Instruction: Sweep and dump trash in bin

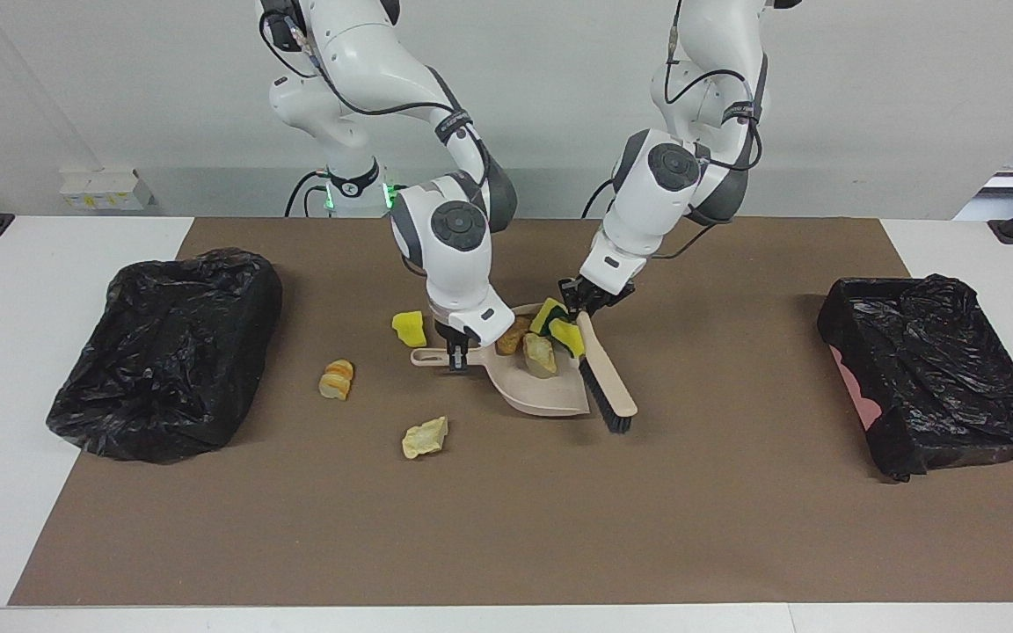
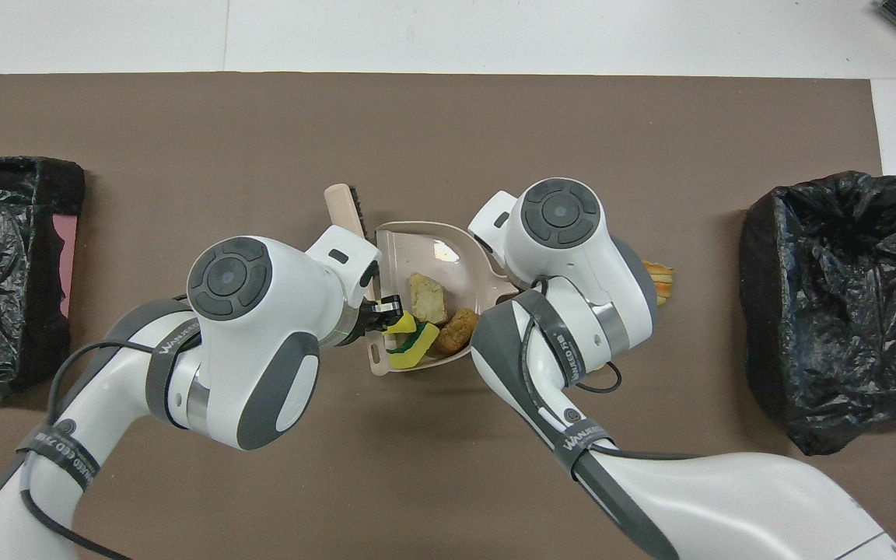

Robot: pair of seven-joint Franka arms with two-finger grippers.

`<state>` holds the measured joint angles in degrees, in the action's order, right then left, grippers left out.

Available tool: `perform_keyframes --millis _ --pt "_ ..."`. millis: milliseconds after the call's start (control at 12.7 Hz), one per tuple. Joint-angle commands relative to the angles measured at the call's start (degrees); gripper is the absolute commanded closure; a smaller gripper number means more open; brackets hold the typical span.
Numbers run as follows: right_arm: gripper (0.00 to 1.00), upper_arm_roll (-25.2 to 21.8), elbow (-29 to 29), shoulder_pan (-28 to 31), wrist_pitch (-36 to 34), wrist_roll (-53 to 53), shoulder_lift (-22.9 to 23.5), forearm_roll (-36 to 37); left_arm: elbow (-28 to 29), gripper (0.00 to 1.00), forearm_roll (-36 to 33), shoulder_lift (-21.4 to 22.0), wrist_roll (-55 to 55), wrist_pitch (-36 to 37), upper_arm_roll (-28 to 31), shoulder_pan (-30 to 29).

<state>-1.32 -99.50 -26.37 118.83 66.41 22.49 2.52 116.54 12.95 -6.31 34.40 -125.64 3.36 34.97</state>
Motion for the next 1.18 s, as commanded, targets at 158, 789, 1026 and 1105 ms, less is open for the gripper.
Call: perform_keyframes --millis 158,789,1026,1105 --pt "1.0 0.61 1.41 3.25 0.79 5.65 -0.34 -3.39 0.88 1.0 -5.39 1.38 5.42 4.24 0.16 0.98" --pt "1.0 0.53 9.93 14.23 -10.01 11.9 -1.65 -5.42 17.83 1.0 -5.39 14.73 11.62 9.27 -0.28 13.26" --pt "1.0 0.43 9.94 19.67 -11.68 15.4 -3.32 -5.33 22.4 1.0 -5.39 17.37 17.09 6.74 -0.28 20.65" --pt "1.0 0.44 9.94 21.17 -12.73 16.89 -4.02 -5.07 23.63 1.0 -4.87 18.34 17.28 5.5 -0.37 22.06"
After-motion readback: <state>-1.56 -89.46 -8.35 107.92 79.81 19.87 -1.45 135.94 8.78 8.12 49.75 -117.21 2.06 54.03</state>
